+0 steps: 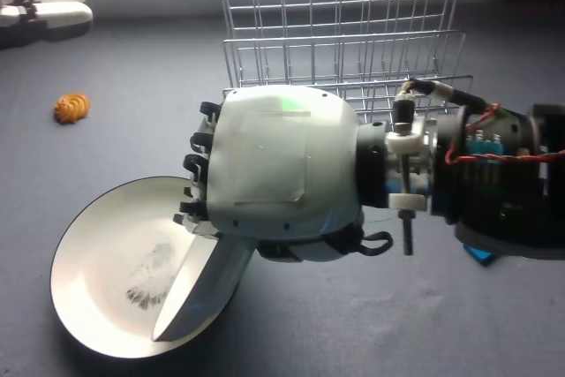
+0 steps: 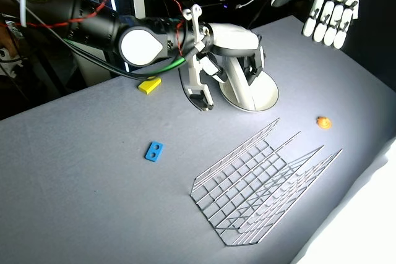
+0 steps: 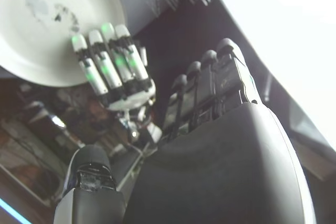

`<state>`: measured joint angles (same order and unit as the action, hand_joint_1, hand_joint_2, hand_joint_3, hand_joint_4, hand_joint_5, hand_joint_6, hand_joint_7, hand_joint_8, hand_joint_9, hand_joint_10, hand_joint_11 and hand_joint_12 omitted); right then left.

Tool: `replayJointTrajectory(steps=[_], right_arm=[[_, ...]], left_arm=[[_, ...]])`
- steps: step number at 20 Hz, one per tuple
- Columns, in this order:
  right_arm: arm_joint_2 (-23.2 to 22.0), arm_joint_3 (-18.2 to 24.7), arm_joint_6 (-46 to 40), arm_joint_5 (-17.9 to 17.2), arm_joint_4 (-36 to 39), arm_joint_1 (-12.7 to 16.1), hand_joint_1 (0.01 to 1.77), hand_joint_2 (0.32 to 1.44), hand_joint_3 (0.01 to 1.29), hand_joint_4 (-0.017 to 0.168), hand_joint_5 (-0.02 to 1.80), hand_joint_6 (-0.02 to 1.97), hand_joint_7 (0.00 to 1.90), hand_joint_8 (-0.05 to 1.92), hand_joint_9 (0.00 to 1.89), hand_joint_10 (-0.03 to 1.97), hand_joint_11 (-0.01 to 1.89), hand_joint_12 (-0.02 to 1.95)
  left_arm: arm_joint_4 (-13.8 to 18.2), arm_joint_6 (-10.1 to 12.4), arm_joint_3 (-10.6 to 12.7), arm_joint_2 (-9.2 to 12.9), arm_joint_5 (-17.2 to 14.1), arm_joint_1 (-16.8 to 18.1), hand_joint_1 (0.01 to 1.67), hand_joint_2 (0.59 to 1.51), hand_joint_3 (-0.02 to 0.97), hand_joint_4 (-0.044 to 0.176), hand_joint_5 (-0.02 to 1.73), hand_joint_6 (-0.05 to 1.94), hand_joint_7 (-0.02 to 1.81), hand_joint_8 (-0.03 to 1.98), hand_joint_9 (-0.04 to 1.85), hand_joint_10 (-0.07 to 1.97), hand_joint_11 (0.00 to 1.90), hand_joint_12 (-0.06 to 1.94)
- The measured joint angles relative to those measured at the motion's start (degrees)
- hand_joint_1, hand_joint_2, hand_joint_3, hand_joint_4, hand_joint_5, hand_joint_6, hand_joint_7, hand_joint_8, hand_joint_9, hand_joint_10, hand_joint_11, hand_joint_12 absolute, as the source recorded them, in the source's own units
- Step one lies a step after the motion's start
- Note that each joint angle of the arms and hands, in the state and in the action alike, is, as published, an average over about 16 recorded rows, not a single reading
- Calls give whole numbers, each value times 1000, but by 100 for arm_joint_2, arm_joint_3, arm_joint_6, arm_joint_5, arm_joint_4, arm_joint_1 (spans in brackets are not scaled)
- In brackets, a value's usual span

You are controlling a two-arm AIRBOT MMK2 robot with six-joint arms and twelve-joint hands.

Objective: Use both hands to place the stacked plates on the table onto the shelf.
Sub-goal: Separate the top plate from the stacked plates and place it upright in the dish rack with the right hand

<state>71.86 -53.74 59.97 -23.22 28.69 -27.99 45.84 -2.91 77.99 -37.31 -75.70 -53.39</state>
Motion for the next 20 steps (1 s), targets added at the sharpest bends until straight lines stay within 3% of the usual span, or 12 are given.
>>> replayJointTrajectory(steps=[5, 9, 15, 20], right_arm=[[-440, 377, -526, 15, 173, 258, 1209, 943, 13, -3, 1027, 847, 1154, 759, 1385, -8, 984, 971], [-735, 507, -1600, 28, 649, 575, 1210, 943, 13, -3, 1015, 874, 1146, 774, 1380, -8, 983, 969], [-1054, 403, -3856, 172, 1470, 1256, 1210, 943, 14, 4, 1018, 872, 1144, 767, 1384, -8, 981, 970], [-1214, 117, -5734, 465, 1992, 1817, 1212, 943, 14, 9, 1028, 852, 1151, 748, 1393, -8, 982, 970]], left_arm=[[282, 89, 136, 42, -598, -98, 14, 1087, 22, -2, 20, 2, 21, 3, 17, -19, 17, -20], [632, 114, 214, 44, -877, -156, 14, 1083, 21, -2, 22, 2, 21, 3, 18, -18, 17, -19], [1069, 105, 262, 36, -979, -181, 14, 1081, 21, -2, 22, 3, 21, 3, 17, -18, 17, -12], [1226, 99, 264, 29, -909, -188, 14, 1082, 21, -1, 21, 6, 21, 3, 16, -18, 17, -4]])
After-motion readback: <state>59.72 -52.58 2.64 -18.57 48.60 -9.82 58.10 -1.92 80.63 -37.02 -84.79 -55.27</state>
